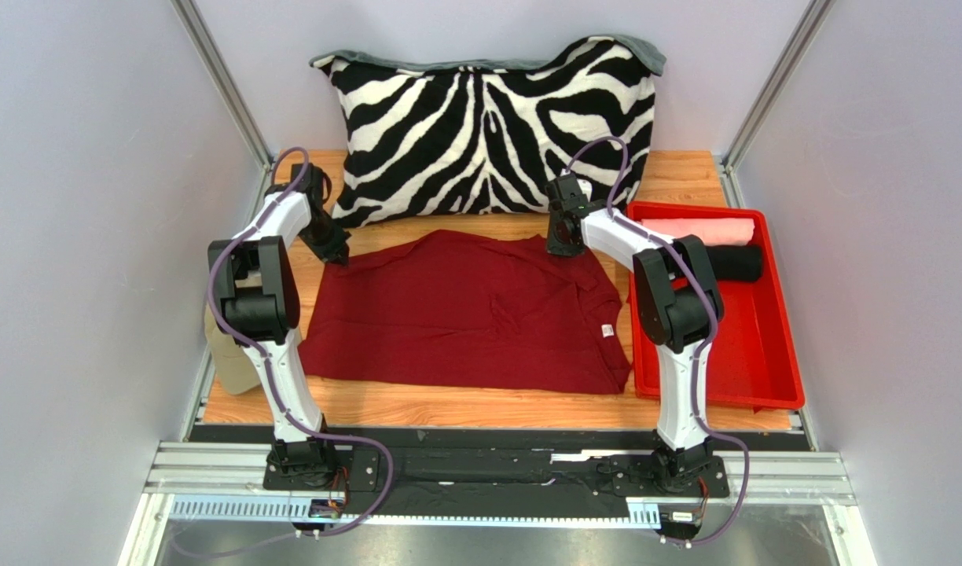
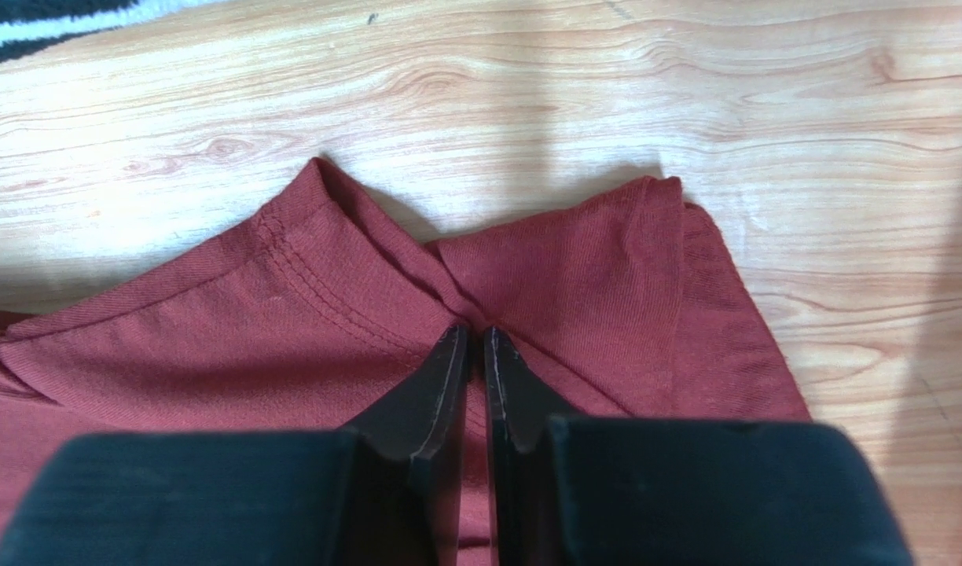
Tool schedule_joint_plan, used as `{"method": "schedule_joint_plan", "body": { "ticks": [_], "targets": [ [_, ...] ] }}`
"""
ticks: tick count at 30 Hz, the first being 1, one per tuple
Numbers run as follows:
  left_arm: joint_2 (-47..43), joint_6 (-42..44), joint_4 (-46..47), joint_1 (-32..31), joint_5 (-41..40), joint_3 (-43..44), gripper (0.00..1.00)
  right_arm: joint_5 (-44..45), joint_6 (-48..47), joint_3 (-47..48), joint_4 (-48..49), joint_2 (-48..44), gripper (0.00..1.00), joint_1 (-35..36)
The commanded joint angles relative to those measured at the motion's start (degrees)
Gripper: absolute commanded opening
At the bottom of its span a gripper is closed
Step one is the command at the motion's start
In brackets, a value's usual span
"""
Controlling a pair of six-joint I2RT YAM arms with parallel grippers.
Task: Roll the t-shirts
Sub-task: Fold the T-shirt at the center of the board.
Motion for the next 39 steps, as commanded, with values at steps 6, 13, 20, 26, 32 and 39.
{"method": "schedule_joint_plan", "body": {
  "ticks": [6, 13, 20, 26, 32, 39],
  "targets": [
    [0.1, 1.3, -1.3, 0.3, -0.1, 3.8, 0.0, 3.8, -1.9, 1.9, -1.7, -5.7, 0.04, -0.1],
    [0.2, 2.1, -2.6, 0.2, -1.9, 6.5, 0.0, 7.3, -3.7, 5.0, -4.8, -7.7, 0.0, -0.2],
    [0.7, 2.4, -4.7, 0.3, -3.4, 9.9, 0.0, 10.4, -5.4, 6.6, -8.8, -10.1, 0.0, -0.2],
    [0.5, 2.4, -5.7, 0.3, -4.4, 11.4, 0.0, 11.0, -7.1, 7.3, -11.2, -14.3, 0.0, -0.1],
    [-0.5, 1.8, -6.1, 0.3, -5.9, 11.2, 0.0, 11.9, -8.6, 9.6, -17.4, -15.6, 0.0, 2.4],
    [-3.8, 0.6, -5.7, 1.0, -8.0, 9.2, 0.0, 13.9, -8.1, 6.0, -21.2, -18.9, 0.0, 5.5]
  ]
}}
